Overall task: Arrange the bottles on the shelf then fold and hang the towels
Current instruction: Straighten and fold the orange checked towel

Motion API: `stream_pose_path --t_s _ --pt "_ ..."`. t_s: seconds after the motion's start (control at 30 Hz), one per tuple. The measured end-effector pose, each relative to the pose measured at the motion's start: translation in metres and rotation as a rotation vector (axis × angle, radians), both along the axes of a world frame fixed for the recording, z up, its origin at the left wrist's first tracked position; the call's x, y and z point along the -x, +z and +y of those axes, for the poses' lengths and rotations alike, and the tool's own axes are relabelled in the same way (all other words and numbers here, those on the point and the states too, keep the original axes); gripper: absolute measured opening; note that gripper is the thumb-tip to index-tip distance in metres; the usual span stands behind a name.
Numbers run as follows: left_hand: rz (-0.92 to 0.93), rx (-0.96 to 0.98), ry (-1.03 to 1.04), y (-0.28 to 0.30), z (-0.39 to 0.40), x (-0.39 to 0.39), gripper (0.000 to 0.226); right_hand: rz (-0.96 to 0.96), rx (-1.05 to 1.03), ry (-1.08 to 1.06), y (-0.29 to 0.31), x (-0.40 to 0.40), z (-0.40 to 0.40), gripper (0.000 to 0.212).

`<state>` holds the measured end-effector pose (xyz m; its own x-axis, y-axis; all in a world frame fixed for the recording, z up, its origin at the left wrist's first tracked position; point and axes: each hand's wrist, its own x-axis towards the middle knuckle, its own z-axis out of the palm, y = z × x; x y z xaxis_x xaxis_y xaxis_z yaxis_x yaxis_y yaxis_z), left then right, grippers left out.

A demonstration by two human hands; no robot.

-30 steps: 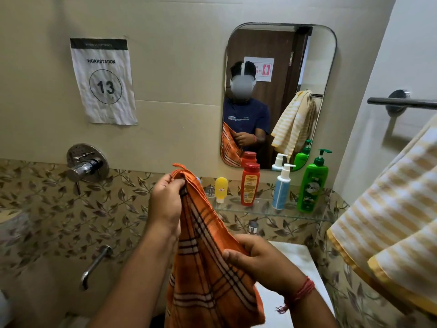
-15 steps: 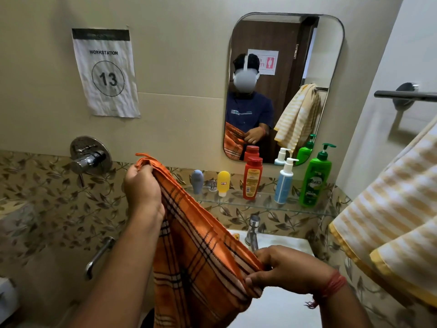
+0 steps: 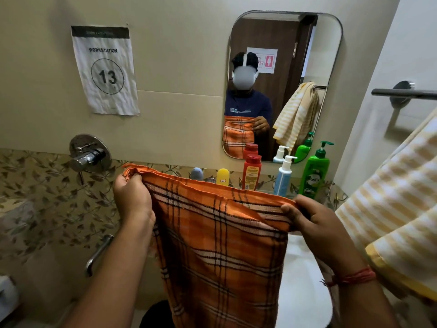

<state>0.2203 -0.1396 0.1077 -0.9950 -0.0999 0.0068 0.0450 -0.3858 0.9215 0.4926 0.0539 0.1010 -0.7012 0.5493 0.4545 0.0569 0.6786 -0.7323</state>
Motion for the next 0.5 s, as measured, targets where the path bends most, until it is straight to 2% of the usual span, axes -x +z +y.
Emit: stream_pose_path --t_s 0.2,0.33,0.43,0.5 --pt "0.006 0.034 0.037 0.003 -0.001 -0.005 0.036 0.002 0.173 0.044 0.002 -0.001 0.004 0.033" --pt "0.062 0.056 0.008 0.01 0.0 -0.013 0.03 0.029 0.143 0.013 -0.008 -0.003 0.005 0.011" --pt "0.124 0.065 -0.002 0.016 0.0 -0.022 0.023 0.059 0.05 0.107 -0.013 -0.007 0.001 0.04" --pt "0.141 0.089 -0.003 0.02 0.0 -0.025 0.024 0.017 -0.032 0.185 -0.015 -0.009 -0.002 0.045"
